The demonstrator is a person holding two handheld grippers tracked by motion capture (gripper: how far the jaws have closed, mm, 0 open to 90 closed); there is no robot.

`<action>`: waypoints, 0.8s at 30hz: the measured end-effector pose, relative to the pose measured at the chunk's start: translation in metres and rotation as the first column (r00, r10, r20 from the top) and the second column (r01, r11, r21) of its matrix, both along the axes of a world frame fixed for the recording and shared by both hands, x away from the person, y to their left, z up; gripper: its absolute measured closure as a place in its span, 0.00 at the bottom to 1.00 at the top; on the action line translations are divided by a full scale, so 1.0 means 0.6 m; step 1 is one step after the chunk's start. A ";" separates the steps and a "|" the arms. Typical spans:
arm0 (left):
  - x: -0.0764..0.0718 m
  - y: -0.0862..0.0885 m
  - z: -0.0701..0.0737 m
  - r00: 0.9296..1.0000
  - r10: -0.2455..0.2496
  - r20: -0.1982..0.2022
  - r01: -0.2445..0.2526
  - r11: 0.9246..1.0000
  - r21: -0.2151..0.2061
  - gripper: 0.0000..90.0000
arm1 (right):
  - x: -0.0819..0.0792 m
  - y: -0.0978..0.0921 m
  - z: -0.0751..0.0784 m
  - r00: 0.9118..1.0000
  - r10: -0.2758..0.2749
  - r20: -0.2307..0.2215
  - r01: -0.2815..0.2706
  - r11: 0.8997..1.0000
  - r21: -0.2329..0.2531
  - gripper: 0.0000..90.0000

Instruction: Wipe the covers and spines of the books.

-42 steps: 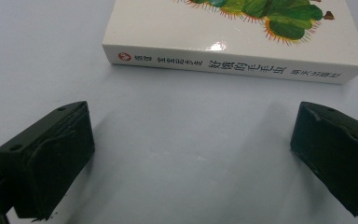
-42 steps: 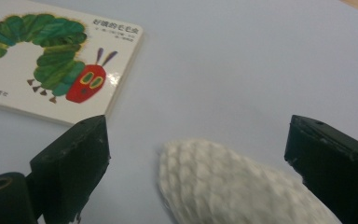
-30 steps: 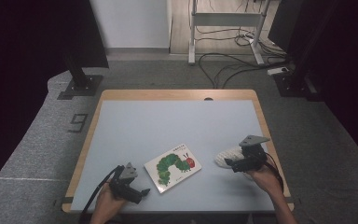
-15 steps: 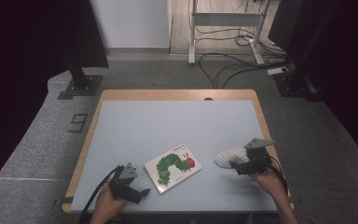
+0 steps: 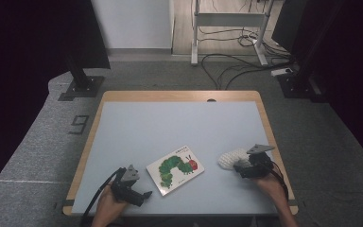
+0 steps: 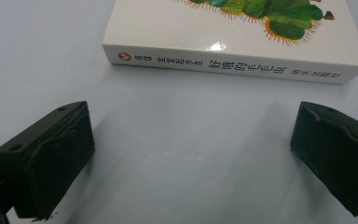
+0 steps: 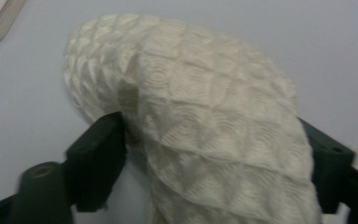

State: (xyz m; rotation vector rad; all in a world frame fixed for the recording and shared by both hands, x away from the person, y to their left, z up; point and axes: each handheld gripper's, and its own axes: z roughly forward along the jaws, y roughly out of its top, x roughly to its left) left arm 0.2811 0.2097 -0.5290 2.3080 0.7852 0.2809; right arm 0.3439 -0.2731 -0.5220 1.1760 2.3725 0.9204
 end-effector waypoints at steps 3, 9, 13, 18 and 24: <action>0.000 0.000 0.000 1.000 0.000 0.000 0.000 1.000 0.000 0.00 | -0.001 -0.004 0.002 1.000 -0.011 0.005 0.011 1.000 0.008 0.36; 0.000 0.000 0.000 1.000 0.000 0.001 0.000 1.000 0.000 0.00 | -0.003 -0.014 0.007 0.999 -0.035 0.014 0.035 0.999 0.004 0.70; 0.000 0.000 0.000 1.000 0.000 0.000 0.000 1.000 0.000 0.00 | -0.003 -0.015 0.011 0.999 -0.044 0.007 0.044 0.999 0.011 0.74; 0.000 0.000 0.000 1.000 0.000 0.000 0.000 1.000 0.000 0.00 | -0.004 -0.014 0.030 1.000 -0.022 0.003 0.021 0.999 0.040 0.74; 0.000 0.000 0.000 1.000 -0.001 0.000 0.001 1.000 0.000 0.00 | -0.010 -0.006 0.055 1.000 0.010 0.023 -0.011 0.999 0.052 0.74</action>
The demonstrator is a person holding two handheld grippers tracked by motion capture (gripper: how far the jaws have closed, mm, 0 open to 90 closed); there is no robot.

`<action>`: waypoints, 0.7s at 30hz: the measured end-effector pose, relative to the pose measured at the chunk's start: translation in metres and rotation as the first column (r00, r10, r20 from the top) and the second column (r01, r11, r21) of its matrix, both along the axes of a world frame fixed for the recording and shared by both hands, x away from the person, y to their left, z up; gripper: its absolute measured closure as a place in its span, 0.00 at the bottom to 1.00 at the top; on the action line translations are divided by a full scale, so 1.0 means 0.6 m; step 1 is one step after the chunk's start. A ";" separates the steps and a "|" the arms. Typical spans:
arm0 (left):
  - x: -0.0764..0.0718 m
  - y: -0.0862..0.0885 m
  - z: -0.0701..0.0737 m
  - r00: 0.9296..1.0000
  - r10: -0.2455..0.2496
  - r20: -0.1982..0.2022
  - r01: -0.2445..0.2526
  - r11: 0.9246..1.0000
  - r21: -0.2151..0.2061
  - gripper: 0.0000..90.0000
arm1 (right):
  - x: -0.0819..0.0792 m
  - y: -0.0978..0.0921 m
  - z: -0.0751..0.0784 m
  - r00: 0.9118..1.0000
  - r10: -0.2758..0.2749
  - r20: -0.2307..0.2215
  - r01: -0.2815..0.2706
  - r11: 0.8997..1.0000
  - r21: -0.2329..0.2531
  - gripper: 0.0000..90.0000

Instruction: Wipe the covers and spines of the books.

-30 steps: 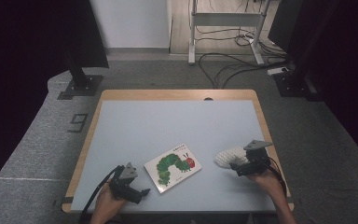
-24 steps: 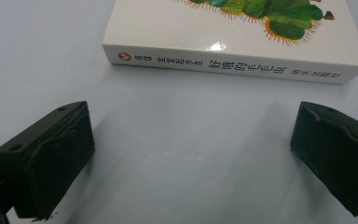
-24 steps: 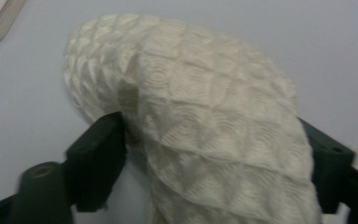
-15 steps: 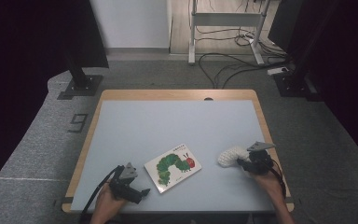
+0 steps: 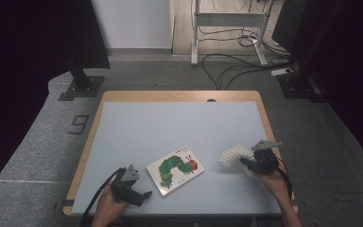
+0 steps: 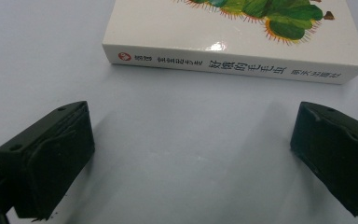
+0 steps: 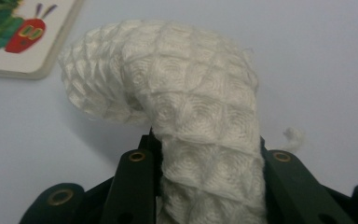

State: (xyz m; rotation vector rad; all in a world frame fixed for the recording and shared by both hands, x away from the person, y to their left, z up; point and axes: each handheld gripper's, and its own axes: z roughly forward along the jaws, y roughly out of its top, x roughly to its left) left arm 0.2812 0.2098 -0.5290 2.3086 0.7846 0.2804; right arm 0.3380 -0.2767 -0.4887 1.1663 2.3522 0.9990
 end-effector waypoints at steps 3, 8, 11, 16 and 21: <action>0.000 0.000 0.000 1.000 0.001 0.000 -0.001 1.000 0.000 0.00 | -0.003 0.005 0.008 1.000 0.017 0.008 -0.017 1.000 0.006 0.74; 0.000 0.000 0.000 1.000 0.000 0.000 0.000 1.000 0.000 0.00 | -0.007 0.015 0.018 0.999 0.046 0.017 -0.047 0.999 0.021 0.73; 0.000 0.000 0.000 1.000 0.000 0.000 0.000 1.000 0.000 0.00 | -0.011 0.032 0.026 0.996 0.088 0.028 -0.089 0.995 0.036 0.73; 0.000 0.000 0.000 1.000 0.001 0.000 -0.001 1.000 0.000 0.00 | -0.013 0.050 0.029 0.992 0.122 0.032 -0.123 0.992 0.041 0.72; 0.000 0.000 0.000 1.000 0.000 0.000 0.000 1.000 0.000 0.00 | -0.012 0.079 0.033 0.985 0.168 0.041 -0.170 0.984 0.044 0.72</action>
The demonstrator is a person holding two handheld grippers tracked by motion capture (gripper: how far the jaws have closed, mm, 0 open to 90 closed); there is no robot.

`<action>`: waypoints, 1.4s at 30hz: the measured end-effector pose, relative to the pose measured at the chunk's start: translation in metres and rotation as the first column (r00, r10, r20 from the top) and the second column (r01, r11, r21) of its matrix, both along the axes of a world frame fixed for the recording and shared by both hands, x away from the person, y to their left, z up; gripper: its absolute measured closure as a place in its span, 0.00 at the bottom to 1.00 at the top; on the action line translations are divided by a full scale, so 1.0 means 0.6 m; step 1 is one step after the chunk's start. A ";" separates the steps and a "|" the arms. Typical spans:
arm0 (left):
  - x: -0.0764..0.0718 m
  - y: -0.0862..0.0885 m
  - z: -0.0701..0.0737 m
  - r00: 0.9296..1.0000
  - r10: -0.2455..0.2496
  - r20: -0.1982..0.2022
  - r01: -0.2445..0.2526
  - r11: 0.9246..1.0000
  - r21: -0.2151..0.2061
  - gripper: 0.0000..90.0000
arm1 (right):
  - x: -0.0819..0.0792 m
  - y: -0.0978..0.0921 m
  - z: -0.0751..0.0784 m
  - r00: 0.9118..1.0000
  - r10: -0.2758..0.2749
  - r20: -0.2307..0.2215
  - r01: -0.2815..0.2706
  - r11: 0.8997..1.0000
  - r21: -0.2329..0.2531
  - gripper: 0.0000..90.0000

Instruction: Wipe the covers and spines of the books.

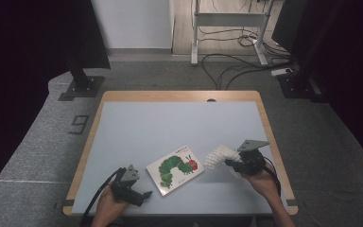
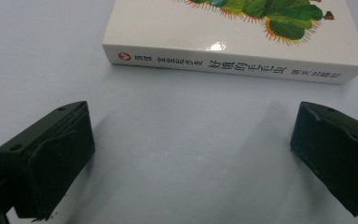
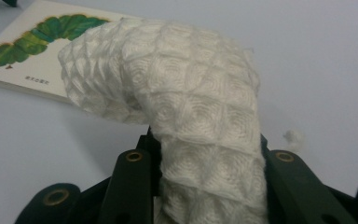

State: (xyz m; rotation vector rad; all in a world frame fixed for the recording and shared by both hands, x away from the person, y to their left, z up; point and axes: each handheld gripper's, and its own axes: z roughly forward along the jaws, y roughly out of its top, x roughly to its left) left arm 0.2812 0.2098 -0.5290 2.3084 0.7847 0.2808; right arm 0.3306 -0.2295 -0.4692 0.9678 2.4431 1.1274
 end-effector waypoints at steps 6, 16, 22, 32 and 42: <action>0.000 0.000 0.000 1.000 0.001 0.000 -0.001 1.000 0.000 0.00 | 0.001 0.025 0.003 0.999 0.038 -0.001 -0.038 0.999 0.010 0.72; -0.001 0.000 0.000 1.000 -0.001 0.005 0.001 1.000 0.001 0.00 | 0.006 0.075 0.000 0.994 0.110 -0.012 -0.110 0.994 0.031 0.71; -0.005 -0.001 0.002 1.000 -0.015 0.024 0.015 1.000 0.005 0.00 | 0.010 0.099 -0.004 0.989 0.145 -0.013 -0.145 0.989 0.024 0.71; -0.012 0.023 0.012 0.999 0.024 0.033 -0.024 1.000 0.002 0.00 | 0.018 0.126 -0.023 0.985 0.170 -0.019 -0.169 0.985 0.017 0.70; -0.010 0.049 0.003 0.997 0.081 0.021 -0.081 0.997 0.010 0.00 | 0.022 0.138 -0.055 0.984 0.178 -0.033 -0.178 0.984 -0.015 0.70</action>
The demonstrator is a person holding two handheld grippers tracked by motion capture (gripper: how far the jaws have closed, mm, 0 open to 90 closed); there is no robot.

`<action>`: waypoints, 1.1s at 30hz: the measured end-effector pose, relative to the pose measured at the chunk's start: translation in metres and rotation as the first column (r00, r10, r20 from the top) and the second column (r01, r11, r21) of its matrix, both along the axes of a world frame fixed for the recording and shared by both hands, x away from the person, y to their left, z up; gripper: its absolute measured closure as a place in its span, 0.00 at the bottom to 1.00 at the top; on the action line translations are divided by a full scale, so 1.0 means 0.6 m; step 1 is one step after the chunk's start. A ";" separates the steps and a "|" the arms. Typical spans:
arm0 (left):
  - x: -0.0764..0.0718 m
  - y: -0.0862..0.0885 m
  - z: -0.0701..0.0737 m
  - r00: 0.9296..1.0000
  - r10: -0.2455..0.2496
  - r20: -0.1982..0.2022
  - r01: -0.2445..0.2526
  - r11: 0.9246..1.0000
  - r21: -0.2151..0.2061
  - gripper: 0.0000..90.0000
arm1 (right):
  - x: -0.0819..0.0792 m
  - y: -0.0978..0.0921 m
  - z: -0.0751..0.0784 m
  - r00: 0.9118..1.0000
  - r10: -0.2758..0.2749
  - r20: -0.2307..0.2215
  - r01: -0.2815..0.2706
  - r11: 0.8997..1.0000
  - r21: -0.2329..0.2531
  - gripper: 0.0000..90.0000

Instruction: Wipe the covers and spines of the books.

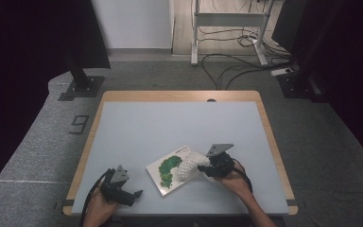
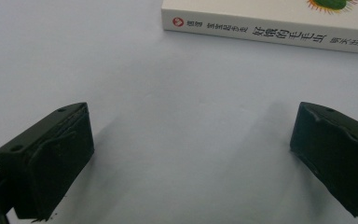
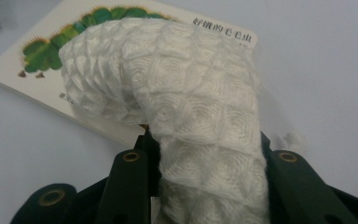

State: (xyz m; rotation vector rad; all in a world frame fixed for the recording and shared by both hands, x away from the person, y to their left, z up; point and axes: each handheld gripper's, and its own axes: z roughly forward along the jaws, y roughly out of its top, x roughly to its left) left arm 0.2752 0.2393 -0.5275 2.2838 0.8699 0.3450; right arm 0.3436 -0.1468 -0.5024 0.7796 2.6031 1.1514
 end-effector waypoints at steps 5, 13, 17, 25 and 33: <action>0.003 0.002 -0.001 1.000 -0.004 -0.019 0.004 1.000 -0.008 0.00 | 0.000 -0.001 -0.013 1.000 0.004 -0.006 -0.005 1.000 -0.020 0.69; 0.003 0.002 -0.002 1.000 0.000 -0.020 0.000 1.000 -0.012 0.00 | -0.001 0.002 -0.015 1.000 0.007 -0.001 -0.007 0.999 -0.040 0.69; 0.003 0.002 -0.002 1.000 0.000 -0.020 0.000 1.000 -0.012 0.00 | -0.004 0.009 -0.011 1.000 0.016 0.012 -0.015 0.998 -0.068 0.69; 0.003 0.002 -0.002 1.000 0.000 -0.020 -0.001 1.000 -0.012 0.00 | -0.010 0.018 -0.008 0.999 0.034 0.021 -0.032 0.996 -0.082 0.69; 0.003 0.002 -0.002 1.000 0.000 -0.020 -0.001 1.000 -0.012 0.00 | -0.014 0.027 -0.008 0.998 0.056 0.014 -0.055 0.996 -0.072 0.69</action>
